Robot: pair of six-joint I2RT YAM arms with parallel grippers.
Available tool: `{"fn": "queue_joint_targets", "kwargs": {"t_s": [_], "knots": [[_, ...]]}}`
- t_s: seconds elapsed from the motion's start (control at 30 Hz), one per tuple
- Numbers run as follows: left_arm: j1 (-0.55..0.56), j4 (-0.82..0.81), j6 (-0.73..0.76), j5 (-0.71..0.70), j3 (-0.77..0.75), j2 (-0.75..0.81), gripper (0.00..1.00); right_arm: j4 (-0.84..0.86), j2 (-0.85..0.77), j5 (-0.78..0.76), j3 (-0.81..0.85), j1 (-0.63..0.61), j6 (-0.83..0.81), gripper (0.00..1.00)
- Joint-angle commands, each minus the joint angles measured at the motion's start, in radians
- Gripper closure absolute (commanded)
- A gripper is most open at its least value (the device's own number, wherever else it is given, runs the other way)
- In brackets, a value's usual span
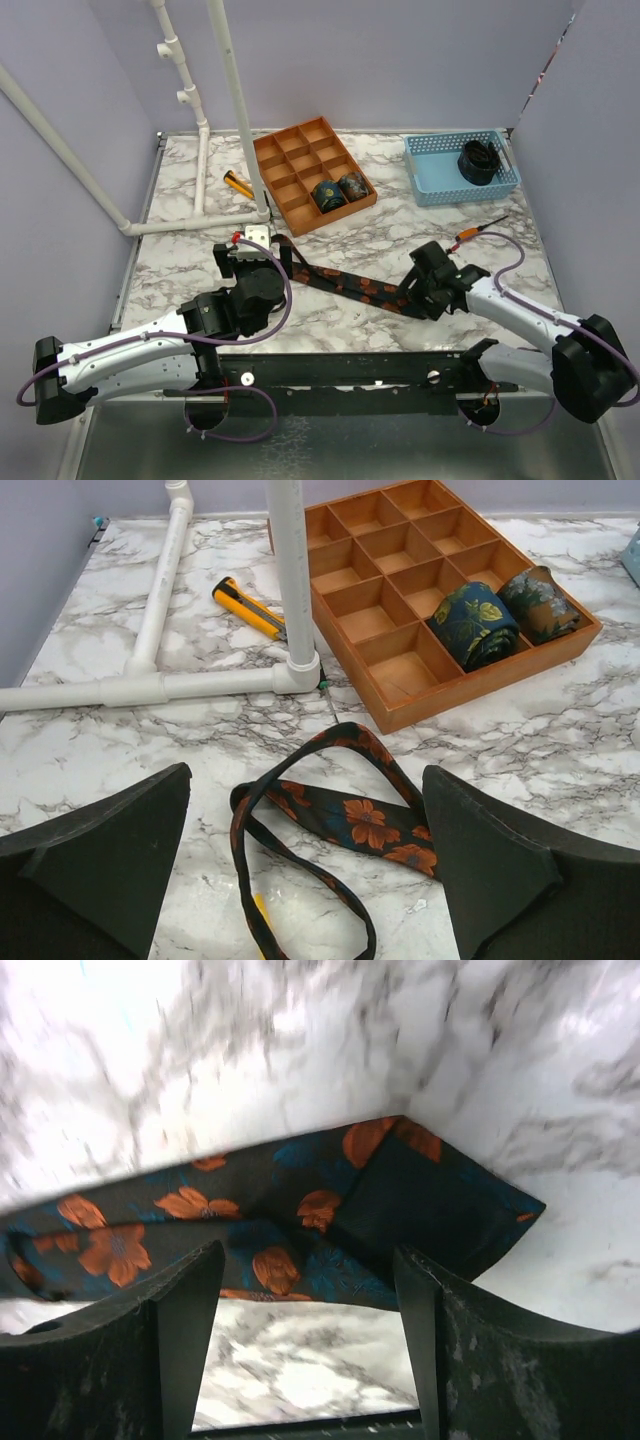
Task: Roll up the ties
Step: Flatten out the tie at the center of the board.
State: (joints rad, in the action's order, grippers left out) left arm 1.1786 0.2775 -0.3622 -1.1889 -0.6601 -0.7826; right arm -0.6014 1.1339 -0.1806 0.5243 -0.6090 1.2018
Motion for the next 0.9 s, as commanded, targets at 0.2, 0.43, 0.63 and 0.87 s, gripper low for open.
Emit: {"fn": "queue_joint_targets", "kwargs": {"t_s": [0.2, 0.43, 0.63, 0.87], "knots": [[0.004, -0.066, 0.048, 0.030, -0.006, 0.043, 0.01, -0.081, 0.261, -0.086, 0.171, 0.302, -0.263, 0.26], [0.004, -0.098, 0.051, 0.066, 0.016, 0.060, 0.01, -0.141, 0.408, -0.203, 0.294, 0.617, -0.462, 0.27], [0.004, -0.098, 0.021, 0.144, 0.038, 0.072, 0.01, -0.175, 0.379, -0.272, 0.356, 0.781, -0.505, 0.26], [0.004, -0.100, 0.037, 0.145, 0.017, 0.057, 0.01, -0.097, 0.040, -0.074, 0.388, 0.606, -0.540, 0.29]]}}
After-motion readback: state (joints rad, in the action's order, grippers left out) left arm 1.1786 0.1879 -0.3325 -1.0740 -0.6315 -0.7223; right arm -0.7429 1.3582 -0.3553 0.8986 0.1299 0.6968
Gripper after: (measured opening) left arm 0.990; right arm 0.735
